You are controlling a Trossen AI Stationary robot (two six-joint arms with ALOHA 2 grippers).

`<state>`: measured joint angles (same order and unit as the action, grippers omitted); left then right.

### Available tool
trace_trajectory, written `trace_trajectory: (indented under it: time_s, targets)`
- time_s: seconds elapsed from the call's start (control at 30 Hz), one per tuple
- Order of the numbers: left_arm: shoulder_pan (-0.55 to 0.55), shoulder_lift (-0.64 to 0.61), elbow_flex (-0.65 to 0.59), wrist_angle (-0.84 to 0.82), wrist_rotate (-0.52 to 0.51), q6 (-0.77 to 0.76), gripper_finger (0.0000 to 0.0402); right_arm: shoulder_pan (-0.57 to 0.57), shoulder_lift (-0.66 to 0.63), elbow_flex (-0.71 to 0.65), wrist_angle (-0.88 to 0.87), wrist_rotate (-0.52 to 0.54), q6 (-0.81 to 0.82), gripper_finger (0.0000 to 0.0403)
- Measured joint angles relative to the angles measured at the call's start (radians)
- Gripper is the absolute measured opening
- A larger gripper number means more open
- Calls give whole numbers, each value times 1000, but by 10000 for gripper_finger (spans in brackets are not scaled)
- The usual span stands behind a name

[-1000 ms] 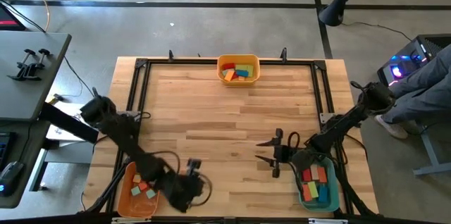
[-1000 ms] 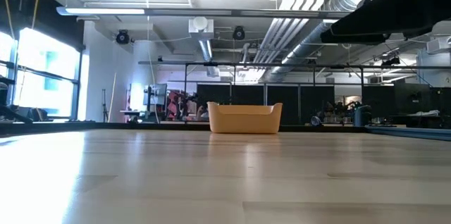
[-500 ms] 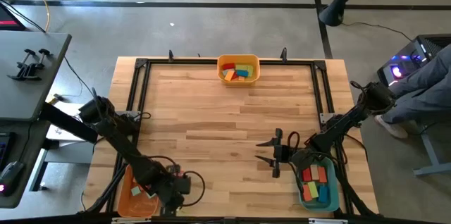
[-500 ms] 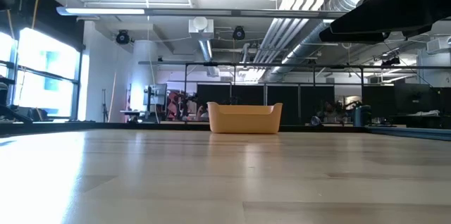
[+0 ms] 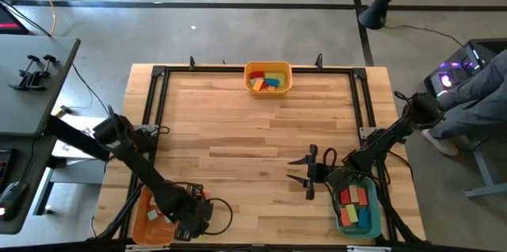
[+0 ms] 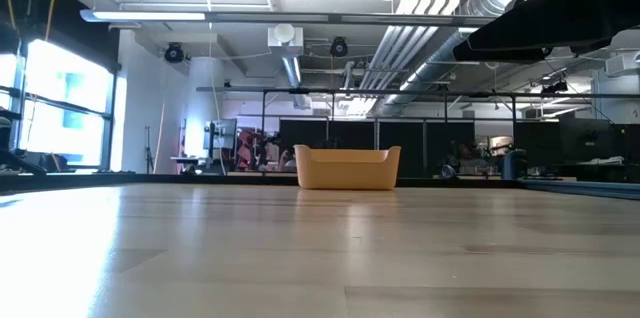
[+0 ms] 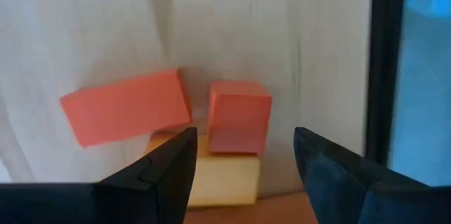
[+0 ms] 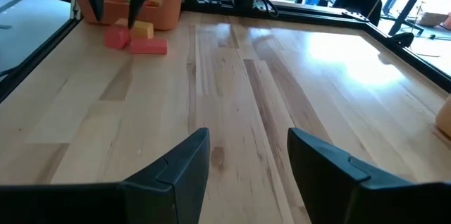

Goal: Sort blocks by size
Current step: Put the orange square block into the orange bin

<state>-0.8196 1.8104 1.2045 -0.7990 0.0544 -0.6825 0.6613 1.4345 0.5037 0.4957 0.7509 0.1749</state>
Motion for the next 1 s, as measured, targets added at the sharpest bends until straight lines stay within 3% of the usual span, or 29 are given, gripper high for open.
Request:
trace_trajectory:
  time_s: [0.3, 0.67, 1.0]
  targets:
    - [10, 71, 0, -6, -37, 23, 211, 0, 0, 0, -1, 0, 5, 188]
    - [52, 74, 0, 1, -80, 24, 100, 0, 0, 0, 0, 0, 8, 188]
    - [103, 74, 0, 182, -384, 169, 93, 0, 0, 0, 0, -5, 35, 188]
